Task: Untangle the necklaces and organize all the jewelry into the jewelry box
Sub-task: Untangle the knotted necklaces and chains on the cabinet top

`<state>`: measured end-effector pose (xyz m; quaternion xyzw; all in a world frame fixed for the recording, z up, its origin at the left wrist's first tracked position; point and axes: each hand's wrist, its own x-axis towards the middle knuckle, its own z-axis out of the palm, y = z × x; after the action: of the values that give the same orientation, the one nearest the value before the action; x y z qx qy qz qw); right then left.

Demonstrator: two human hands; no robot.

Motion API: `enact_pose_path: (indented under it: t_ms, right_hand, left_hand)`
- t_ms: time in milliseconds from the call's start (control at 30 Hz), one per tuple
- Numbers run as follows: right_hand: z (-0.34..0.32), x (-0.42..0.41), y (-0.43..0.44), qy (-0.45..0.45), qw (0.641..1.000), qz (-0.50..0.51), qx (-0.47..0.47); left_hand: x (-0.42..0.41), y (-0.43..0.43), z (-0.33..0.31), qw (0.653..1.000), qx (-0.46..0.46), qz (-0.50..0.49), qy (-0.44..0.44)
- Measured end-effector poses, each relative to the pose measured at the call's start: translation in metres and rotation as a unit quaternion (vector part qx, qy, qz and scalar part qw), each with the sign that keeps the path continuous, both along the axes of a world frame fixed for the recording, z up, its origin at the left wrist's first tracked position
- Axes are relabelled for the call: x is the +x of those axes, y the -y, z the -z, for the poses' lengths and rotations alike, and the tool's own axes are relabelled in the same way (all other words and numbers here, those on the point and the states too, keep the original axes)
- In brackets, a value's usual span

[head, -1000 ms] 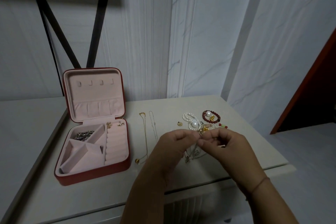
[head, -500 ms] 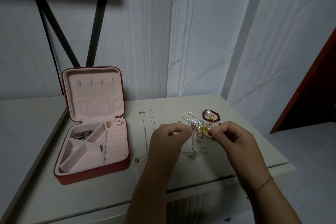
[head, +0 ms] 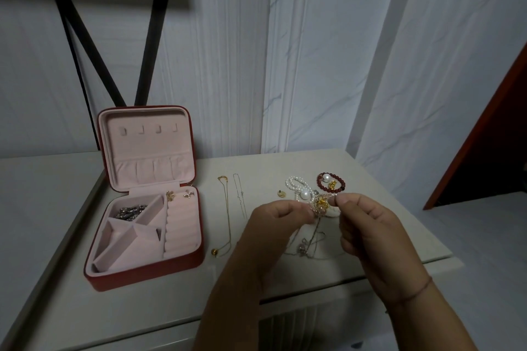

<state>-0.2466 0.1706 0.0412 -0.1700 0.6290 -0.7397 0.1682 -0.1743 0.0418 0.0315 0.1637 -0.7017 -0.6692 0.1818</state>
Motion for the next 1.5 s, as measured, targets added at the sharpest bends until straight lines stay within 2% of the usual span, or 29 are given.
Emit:
enact_pose_path:
  t_ms: [200, 400, 567, 667, 767, 933, 1200, 1400, 1500]
  right_hand:
    - [0.002, -0.001, 0.001, 0.019, 1.0, 0.017, 0.007]
    - [0.005, -0.002, 0.0, -0.017, 0.998, 0.027, 0.052]
    - [0.009, -0.002, 0.003, -0.023, 0.995, 0.029, 0.095]
    - [0.009, -0.005, 0.001, -0.028, 0.996, 0.036, 0.081]
    - [0.006, -0.006, 0.001, -0.011, 1.0, 0.015, 0.021]
    - [0.001, -0.004, 0.0, 0.026, 0.999, -0.002, -0.025]
    - [-0.003, 0.0, -0.004, -0.024, 0.998, 0.0, 0.05]
    - [0.001, 0.003, -0.005, -0.078, 0.983, -0.105, 0.13]
    - [0.005, 0.003, -0.001, -0.061, 0.979, -0.104, 0.167]
  left_hand:
    - [0.001, -0.004, -0.002, 0.998, 0.022, 0.064, -0.015]
    - [-0.002, -0.001, 0.001, 0.993, 0.086, 0.06, -0.051]
    - [-0.002, 0.0, 0.005, 0.993, 0.099, 0.052, -0.031]
    - [-0.002, 0.002, 0.008, 0.999, 0.048, -0.013, -0.002]
    - [-0.001, 0.002, 0.009, 0.998, -0.033, -0.05, 0.012]
    - [-0.003, -0.002, 0.008, 0.994, -0.071, -0.079, 0.015]
    - [-0.003, 0.001, 0.007, 0.997, -0.036, -0.072, -0.006]
    - [-0.004, 0.001, 0.007, 0.997, -0.018, -0.075, -0.016]
    - [-0.005, 0.003, 0.007, 0.998, 0.008, -0.061, -0.009]
